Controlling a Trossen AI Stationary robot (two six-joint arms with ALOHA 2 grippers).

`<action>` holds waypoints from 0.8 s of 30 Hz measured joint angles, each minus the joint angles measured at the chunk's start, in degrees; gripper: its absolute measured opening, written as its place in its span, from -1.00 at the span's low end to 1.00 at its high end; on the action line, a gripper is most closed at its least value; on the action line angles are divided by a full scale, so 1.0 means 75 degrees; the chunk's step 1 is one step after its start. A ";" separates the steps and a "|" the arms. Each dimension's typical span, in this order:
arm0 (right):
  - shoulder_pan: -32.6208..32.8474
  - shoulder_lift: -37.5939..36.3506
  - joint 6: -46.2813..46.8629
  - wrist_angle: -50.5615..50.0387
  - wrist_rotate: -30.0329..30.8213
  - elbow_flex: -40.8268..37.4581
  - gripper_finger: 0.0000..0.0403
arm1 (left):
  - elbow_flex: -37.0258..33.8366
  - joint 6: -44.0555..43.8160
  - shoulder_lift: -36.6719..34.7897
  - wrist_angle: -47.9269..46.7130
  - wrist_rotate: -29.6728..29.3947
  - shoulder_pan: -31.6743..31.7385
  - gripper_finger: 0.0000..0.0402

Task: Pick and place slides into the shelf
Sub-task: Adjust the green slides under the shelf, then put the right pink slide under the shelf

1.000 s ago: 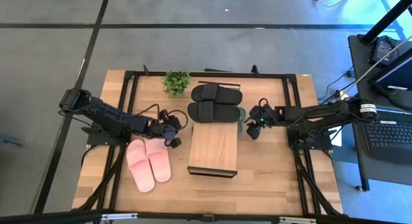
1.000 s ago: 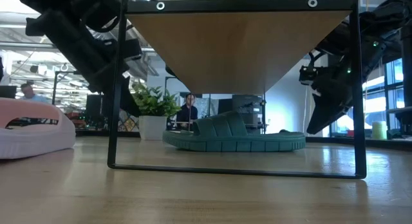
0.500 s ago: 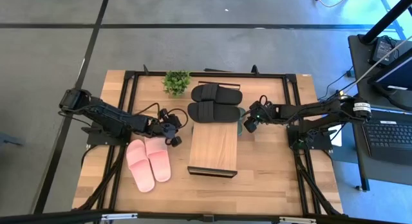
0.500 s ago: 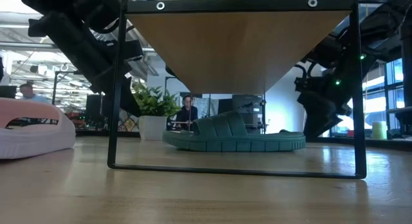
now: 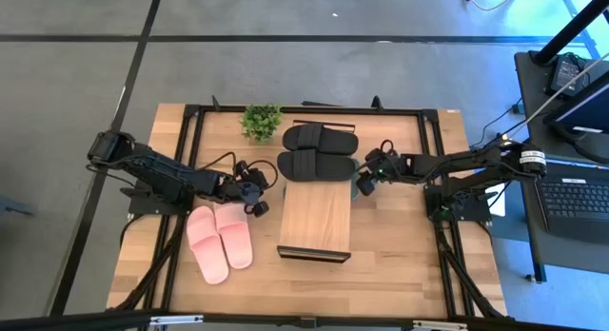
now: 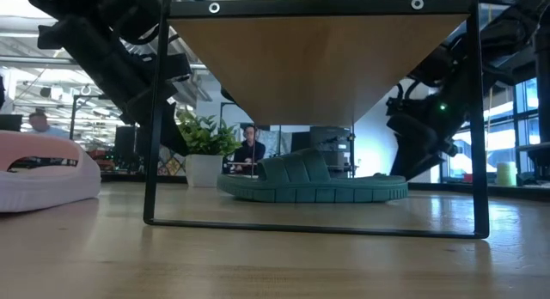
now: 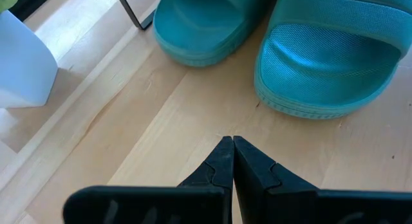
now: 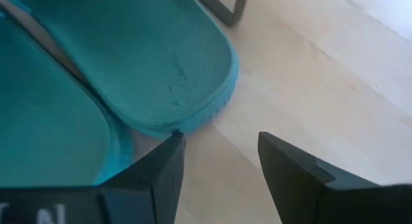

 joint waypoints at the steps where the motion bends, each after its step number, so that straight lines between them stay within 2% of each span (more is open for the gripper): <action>1: 0.0000 0.0000 0.0000 0.0043 -0.0005 0.0000 -0.01 | 0.0000 -0.0002 0.0000 0.0000 0.0000 0.0000 -0.98; 15: 0.0000 -0.0151 0.0251 -0.0220 -0.0668 0.0000 -0.01 | 0.0000 -0.0092 0.0000 -0.0008 0.0064 -0.0077 -0.98; 20: 0.0108 -0.0802 0.0674 -0.0664 -0.1056 -0.0003 -0.01 | 0.0000 -0.0673 -0.0226 -0.0032 0.0089 -0.0275 -0.98; 24: 0.0348 -0.1511 0.1123 -0.0807 -0.1105 -0.0003 -0.01 | 0.0000 -0.0721 -0.0499 0.0010 0.0728 -0.0583 -0.98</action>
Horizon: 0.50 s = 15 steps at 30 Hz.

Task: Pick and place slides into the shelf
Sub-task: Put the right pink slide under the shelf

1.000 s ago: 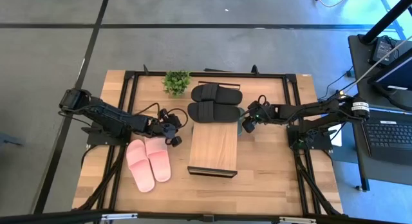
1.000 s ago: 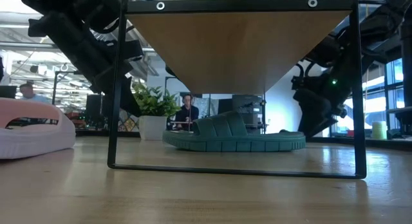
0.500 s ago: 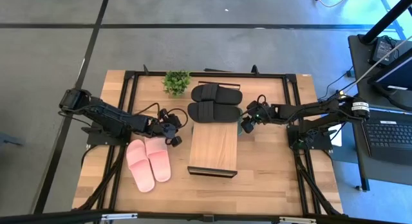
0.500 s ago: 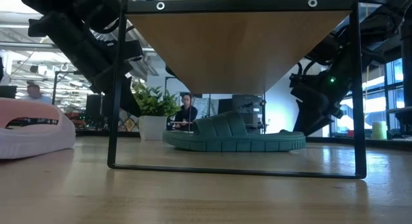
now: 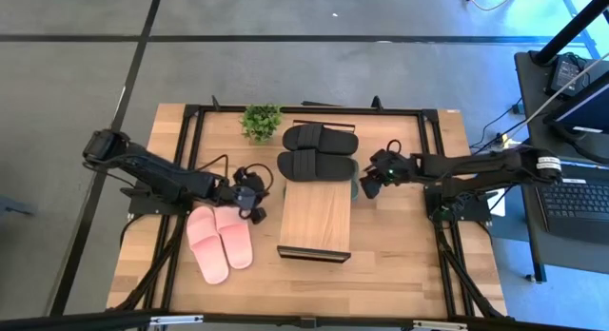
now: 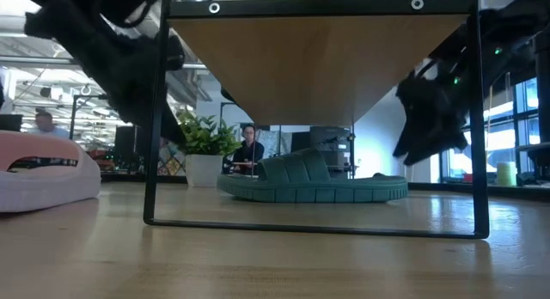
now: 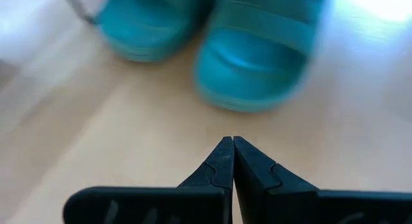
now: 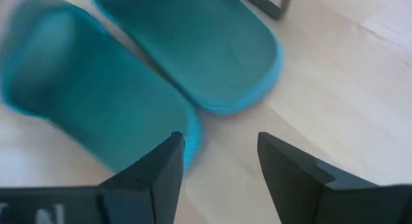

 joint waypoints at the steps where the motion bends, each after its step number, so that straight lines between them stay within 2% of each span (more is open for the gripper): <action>1: 0.0049 -0.0157 0.0100 -0.0012 -0.0029 0.0001 -0.01 | 0.0000 -0.0010 -0.0024 0.0057 0.0172 -0.0106 -0.98; 6: 0.0255 -0.0796 0.0150 -0.0009 -0.0309 0.0000 -0.01 | 0.0000 -0.0130 -0.0020 0.0207 0.0928 -0.0816 -0.98; 10: 0.0382 -0.1070 0.0150 -0.0001 -0.0419 0.0000 -0.01 | 0.0000 -0.0171 -0.0132 0.0379 0.0972 -0.1476 -0.98; 15: 0.0410 -0.1121 0.0143 -0.0012 -0.0417 0.0000 -0.01 | 0.0088 -0.0648 -0.0331 0.0311 0.0890 -0.1899 -0.98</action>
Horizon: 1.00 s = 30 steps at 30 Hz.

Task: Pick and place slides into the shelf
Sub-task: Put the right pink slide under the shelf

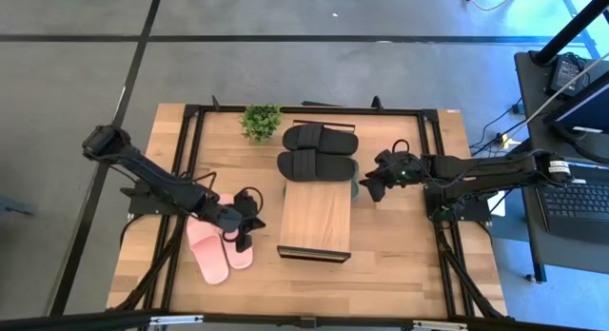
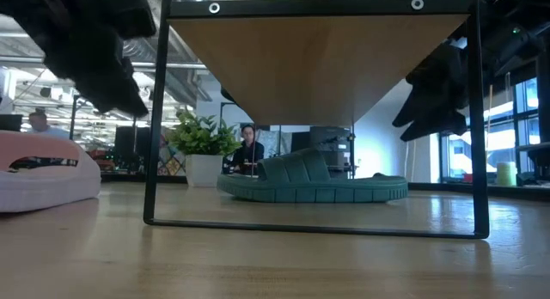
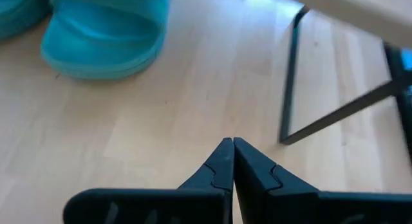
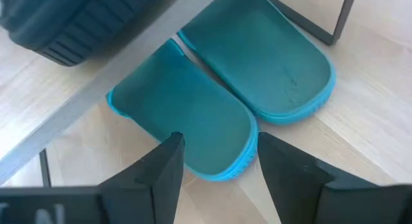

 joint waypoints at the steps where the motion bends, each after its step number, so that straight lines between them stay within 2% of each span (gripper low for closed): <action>1: 0.0000 0.0003 -0.0006 -0.0001 0.0000 0.0001 -0.01 | 0.0139 0.0102 -0.0001 -0.0088 -0.0099 -0.0101 -0.98; 4: -0.0003 0.0003 -0.0010 0.0000 0.0000 0.0000 -0.01 | 0.0914 0.0761 0.0012 -0.0985 -0.0780 -0.0458 -0.98; 8: -0.0003 0.0003 -0.0010 0.0000 0.0000 0.0000 -0.01 | 0.2316 0.0833 0.0130 -0.3518 -0.1245 -0.0686 -0.98; 12: -0.0003 0.0003 -0.0010 0.0000 0.0000 0.0000 -0.01 | 0.3254 0.0399 0.0314 -0.5346 -0.1048 -0.0828 -0.98; 16: -0.0003 0.0003 -0.0004 0.0000 0.0000 0.0000 -0.01 | 0.3640 -0.0546 0.0652 -0.6672 -0.0216 -0.0998 -0.98; 20: -0.0003 0.0003 -0.0020 0.0002 0.0007 0.0000 -0.01 | 0.3640 -0.1462 0.0918 -0.6900 0.0642 -0.1146 -0.98; 27: -0.0003 0.0006 -0.0209 0.0002 0.0149 0.0000 -0.01 | 0.3642 -0.1479 0.1128 -0.6333 0.0566 -0.1172 -0.98; 30: -0.0006 0.0006 -0.0261 0.0000 0.0152 0.0000 -0.01 | 0.3642 -0.1483 0.1129 -0.6247 0.0565 -0.1187 -0.90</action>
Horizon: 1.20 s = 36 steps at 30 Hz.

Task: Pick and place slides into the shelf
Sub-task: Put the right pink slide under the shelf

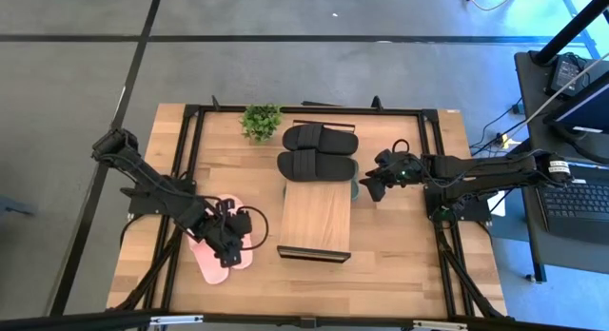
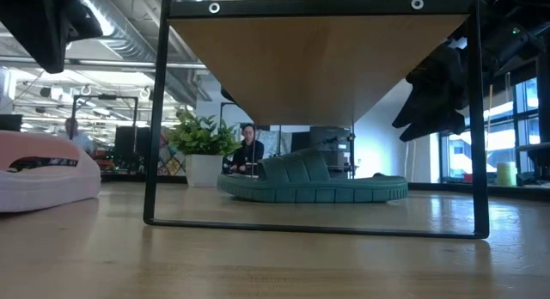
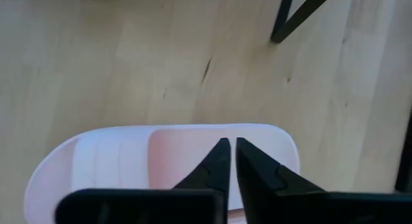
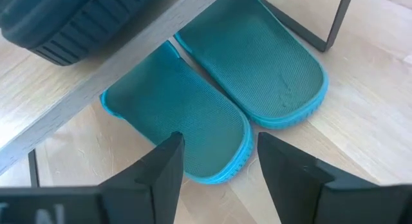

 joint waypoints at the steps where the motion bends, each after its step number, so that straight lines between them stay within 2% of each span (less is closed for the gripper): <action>1: 0.0000 0.0000 0.0002 0.0000 0.0000 0.0000 -0.01 | 0.0000 0.0002 0.0000 0.0009 0.0000 0.0002 -0.85; 10: 0.0000 0.0003 -0.0110 -0.0116 0.0000 0.0000 -0.01 | 0.0000 0.0002 0.0003 -0.0306 -0.0109 0.0003 -0.24; 14: 0.0000 0.0003 -0.0166 -0.0117 0.0003 0.0000 -0.01 | -0.0001 -0.0175 0.0003 -0.1165 0.0205 0.0054 -0.09; 18: 0.0000 0.0003 -0.0163 -0.0117 0.0006 0.0000 -0.01 | -0.0207 -0.0766 0.0046 -0.1584 0.0268 0.0043 -0.06; 24: 0.0000 0.0003 -0.0160 -0.0111 0.0119 0.0000 -0.01 | -0.0729 -0.0799 0.0186 -0.1249 0.0262 0.0009 -0.06; 29: 0.0000 0.0003 -0.0156 -0.0103 0.0131 0.0000 -0.01 | -0.1055 -0.0814 0.0653 -0.1302 0.0096 0.0068 -0.06; 36: 0.0000 0.0003 0.0035 -0.0090 0.0137 0.0000 -0.01 | -0.1145 -0.0796 0.1235 -0.1234 -0.0003 0.0207 -0.06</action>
